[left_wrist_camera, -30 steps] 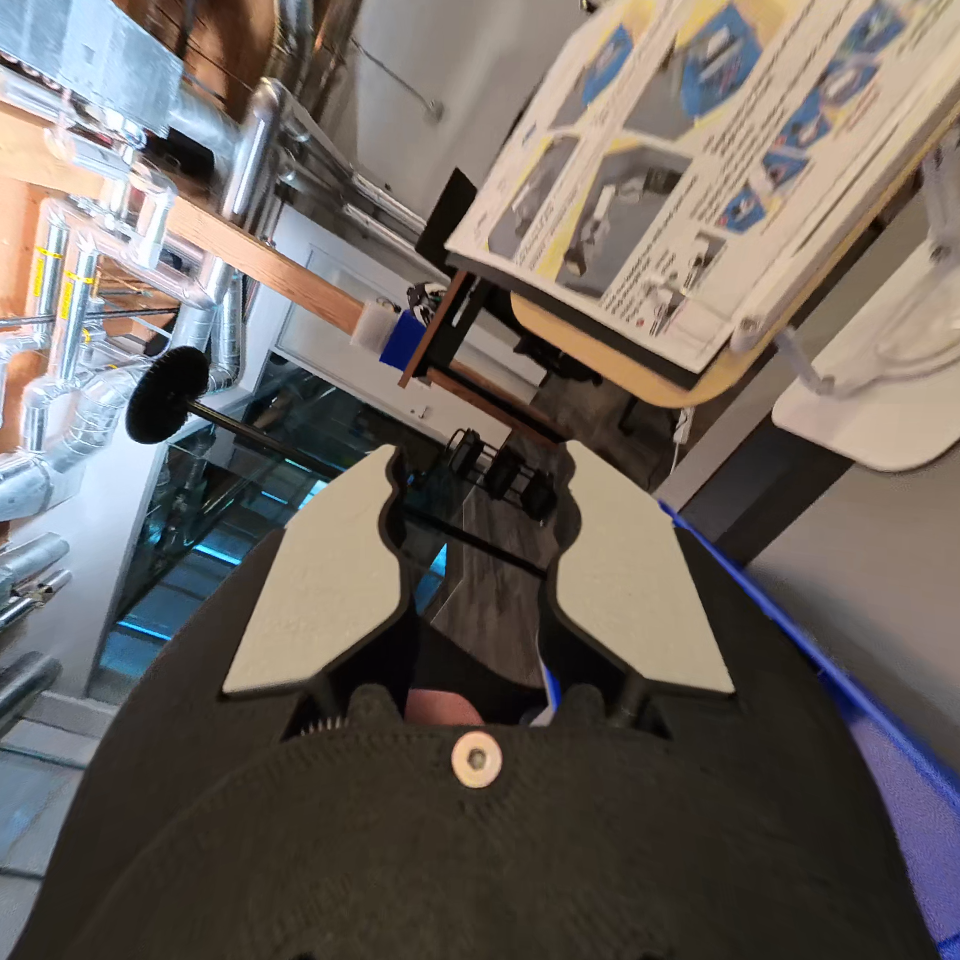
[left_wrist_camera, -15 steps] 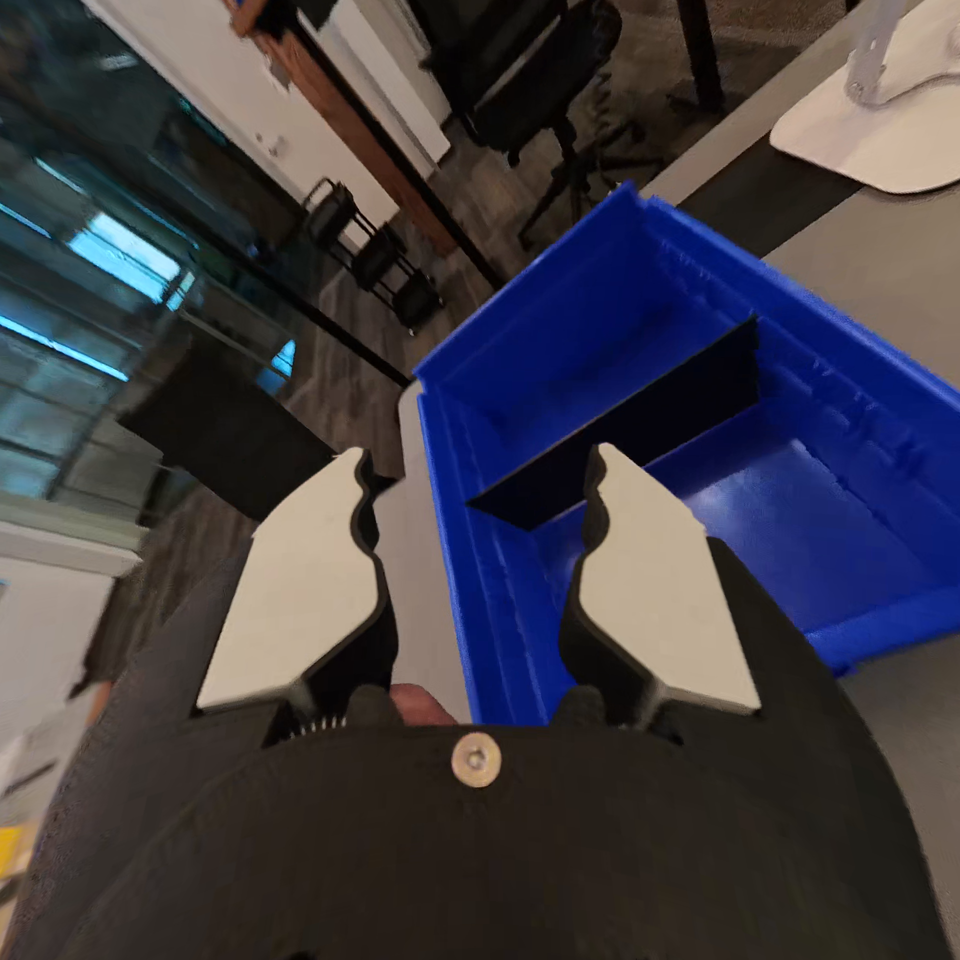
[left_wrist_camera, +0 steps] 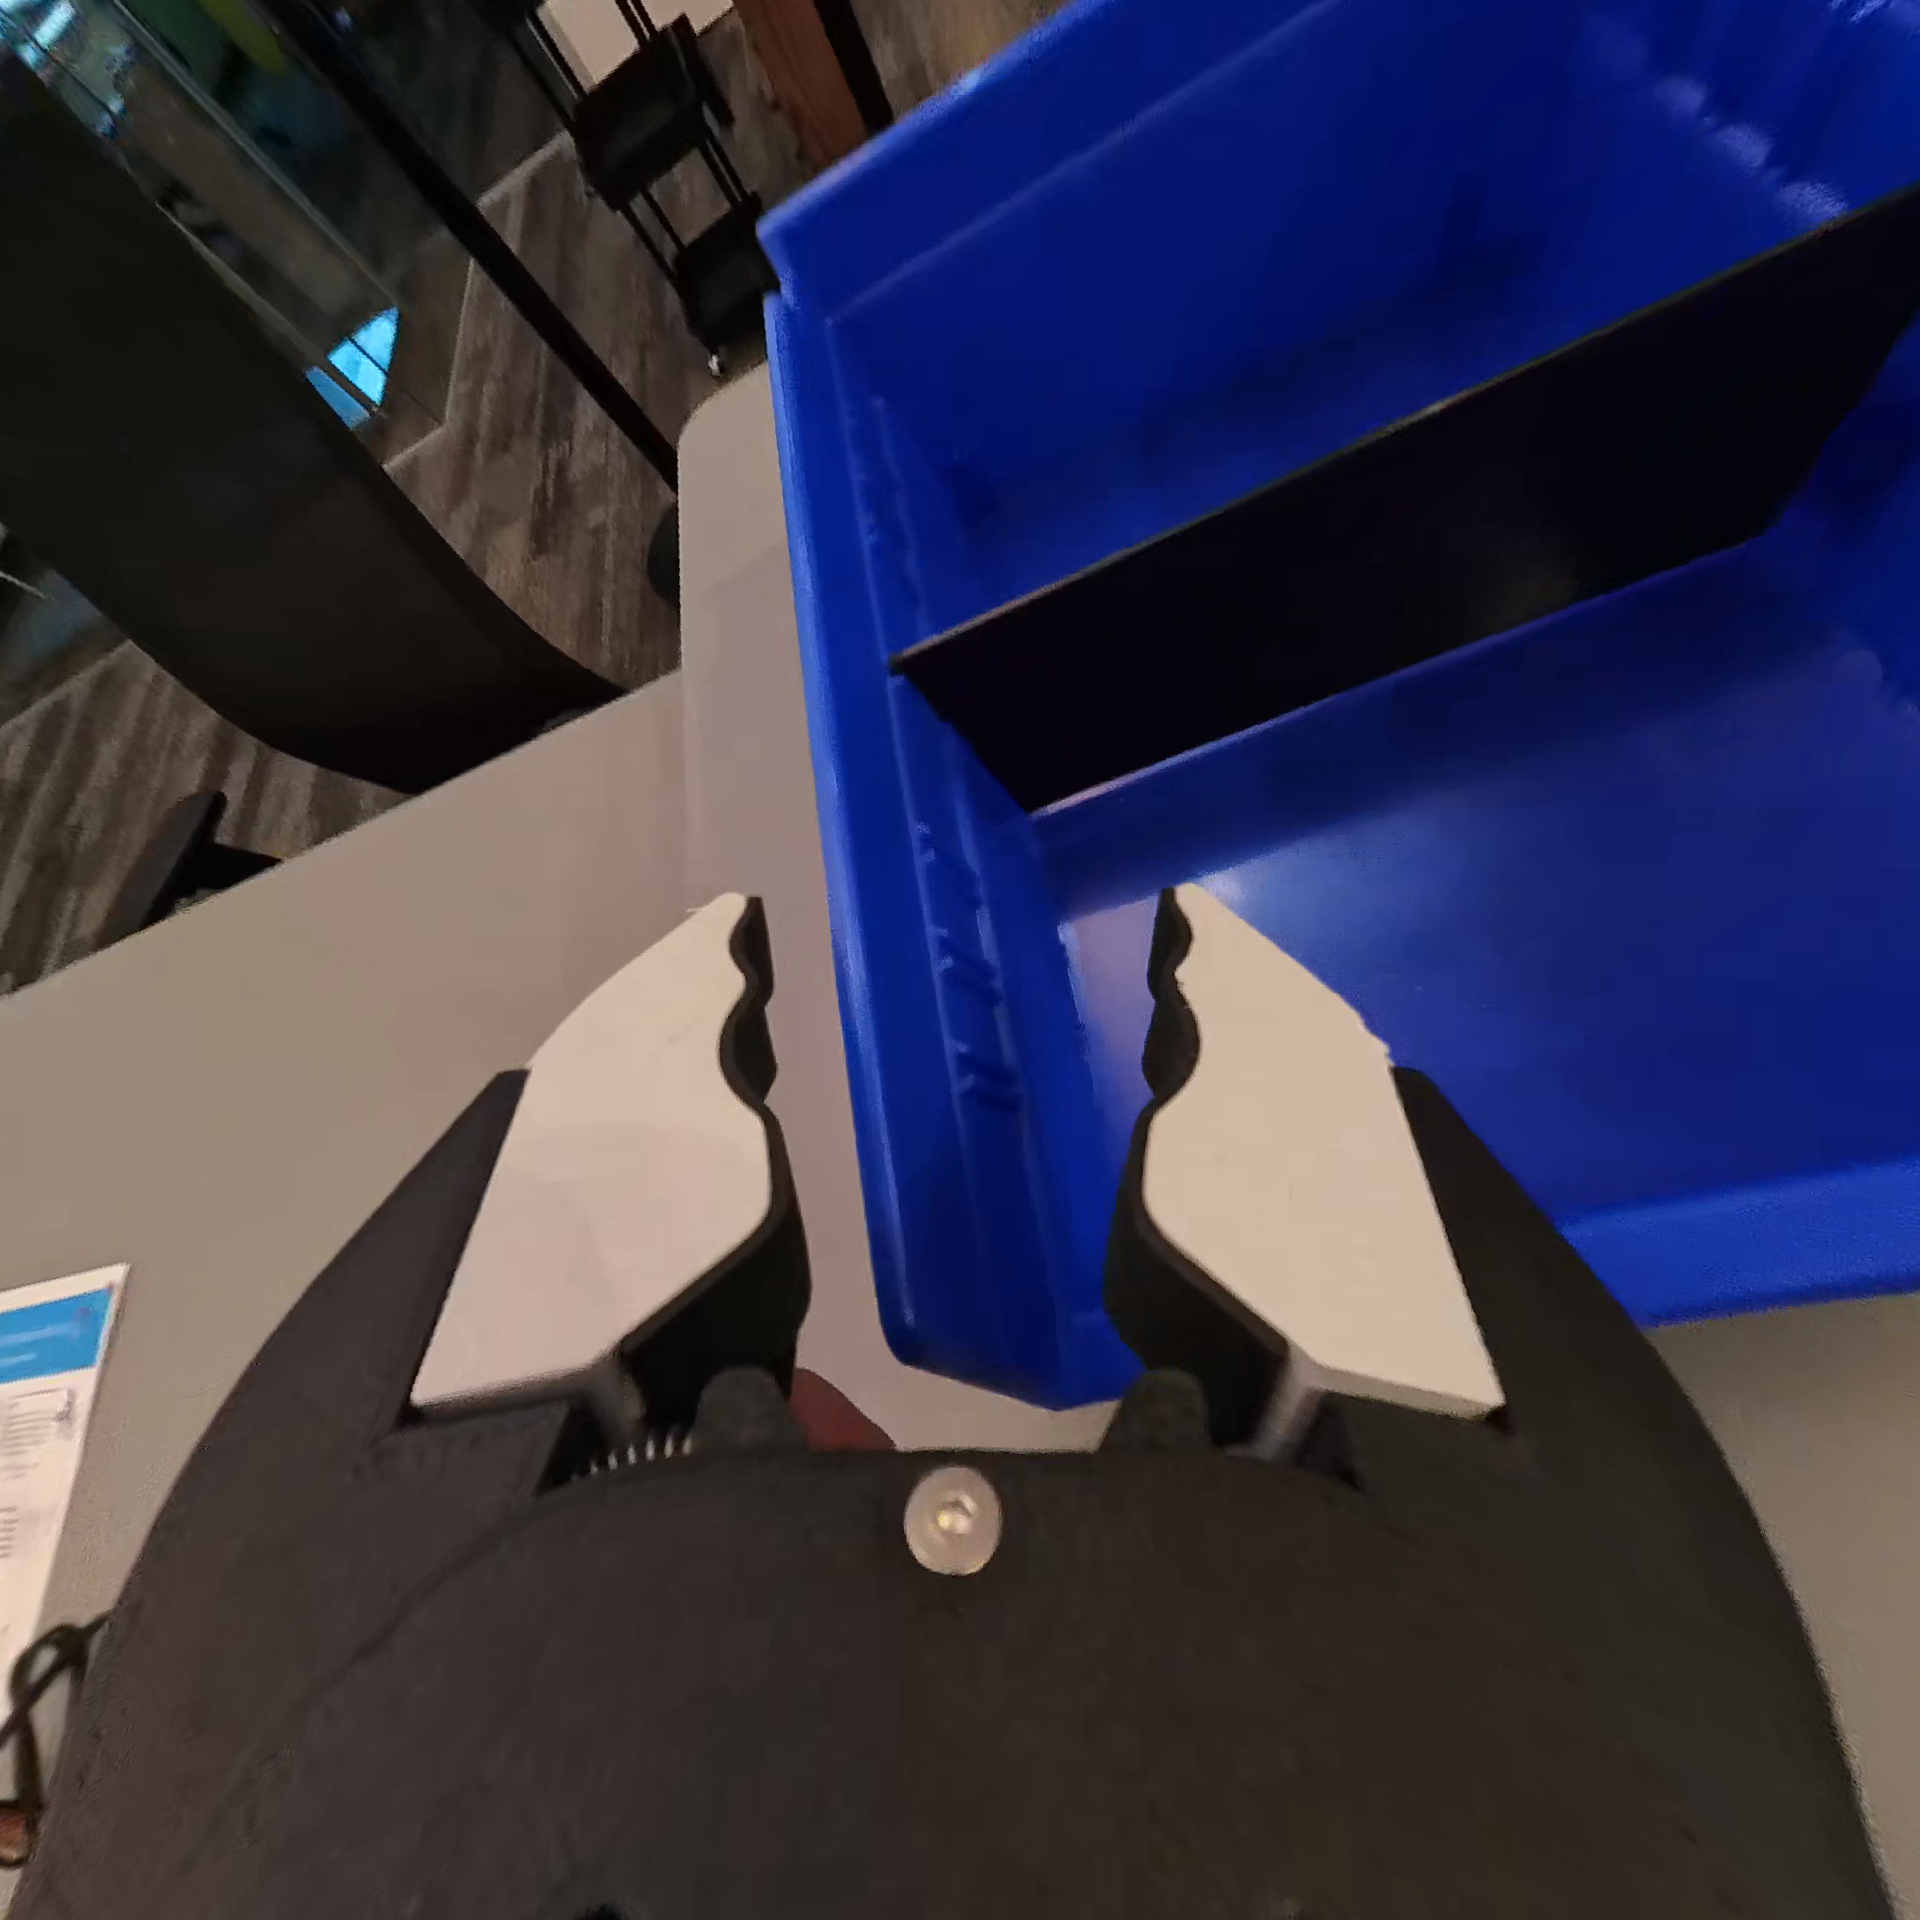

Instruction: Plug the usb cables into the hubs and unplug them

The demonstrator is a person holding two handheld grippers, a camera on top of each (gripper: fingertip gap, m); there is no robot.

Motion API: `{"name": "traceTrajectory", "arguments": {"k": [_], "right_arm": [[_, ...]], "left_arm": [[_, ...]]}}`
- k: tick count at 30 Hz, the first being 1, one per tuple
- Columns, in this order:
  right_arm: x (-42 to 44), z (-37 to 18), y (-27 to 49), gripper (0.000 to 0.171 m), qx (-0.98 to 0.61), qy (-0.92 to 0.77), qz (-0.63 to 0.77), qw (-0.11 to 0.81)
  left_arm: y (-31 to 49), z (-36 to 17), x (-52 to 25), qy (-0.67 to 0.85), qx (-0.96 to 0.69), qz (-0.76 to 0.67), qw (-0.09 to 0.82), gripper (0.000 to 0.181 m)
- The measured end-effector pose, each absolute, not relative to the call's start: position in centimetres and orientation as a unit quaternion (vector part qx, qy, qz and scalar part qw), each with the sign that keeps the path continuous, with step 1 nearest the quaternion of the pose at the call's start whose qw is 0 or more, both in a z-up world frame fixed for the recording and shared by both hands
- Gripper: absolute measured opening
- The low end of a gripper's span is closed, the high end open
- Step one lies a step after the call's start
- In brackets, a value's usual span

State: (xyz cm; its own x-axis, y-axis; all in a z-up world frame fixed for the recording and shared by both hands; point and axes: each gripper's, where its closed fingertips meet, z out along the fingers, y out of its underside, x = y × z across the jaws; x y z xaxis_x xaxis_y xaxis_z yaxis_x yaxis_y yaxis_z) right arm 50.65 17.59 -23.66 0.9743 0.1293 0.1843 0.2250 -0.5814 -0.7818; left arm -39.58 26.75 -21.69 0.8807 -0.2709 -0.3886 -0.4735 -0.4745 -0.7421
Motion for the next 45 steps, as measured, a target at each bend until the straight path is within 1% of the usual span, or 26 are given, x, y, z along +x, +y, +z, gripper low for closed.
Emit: {"name": "traceTrajectory", "arguments": {"k": [1,2,3,4,5,6,9,11,13,18,27,39,45], "right_arm": [[50.7,-23.6,17.6,0.014,-0.887,-0.099,-0.052,0.448],[50.7,-23.6,17.7,0.014,-0.886,-0.098,-0.046,0.450],[50.6,-23.6,17.7,0.014,-0.886,-0.095,-0.039,0.453],[50.6,-23.6,17.7,0.012,-0.885,-0.090,-0.033,0.455],[50.6,-23.6,17.7,0.011,-0.884,-0.085,-0.027,0.458],[50.6,-23.5,17.7,0.010,-0.884,-0.081,-0.022,0.461],[50.7,-23.5,17.6,0.006,-0.884,-0.065,-0.012,0.463],[50.6,-23.5,17.5,0.005,-0.884,-0.059,-0.009,0.464],[50.5,-23.5,17.4,0.004,-0.883,-0.056,-0.007,0.465],[49.7,-23.5,16.5,0.004,-0.885,-0.050,-0.008,0.464],[46.0,-23.5,13.1,0.013,-0.892,-0.073,-0.001,0.447],[36.9,-23.7,9.8,0.034,-0.886,-0.147,0.023,0.439],[31.6,-23.7,8.9,0.032,-0.881,-0.184,0.038,0.435]], "left_arm": [[26.8,-22.4,-39.8,0.216,-0.857,0.103,0.457,0.065],[26.8,-23.1,-40.0,0.216,-0.860,0.097,0.452,0.056],[27.1,-23.3,-40.1,0.209,-0.857,0.091,0.462,0.047],[27.3,-23.3,-40.2,0.202,-0.853,0.085,0.473,0.042],[27.4,-23.1,-40.5,0.195,-0.849,0.084,0.483,0.030],[27.5,-22.9,-40.4,0.191,-0.845,0.069,0.495,0.023],[27.6,-22.6,-40.0,0.157,-0.846,-0.004,0.510,0.008],[27.6,-22.7,-39.9,0.144,-0.845,-0.031,0.514,0.007],[27.6,-22.5,-40.0,0.139,-0.840,-0.032,0.524,0.004],[27.3,-22.0,-39.7,0.130,-0.832,-0.047,0.538,0.003],[26.0,-18.9,-39.1,0.132,-0.797,-0.055,0.587,0.002],[22.6,-15.3,-38.5,0.153,-0.747,-0.053,0.645,0.002],[21.0,-13.0,-39.1,0.141,-0.721,-0.060,0.676,0.002]]}}
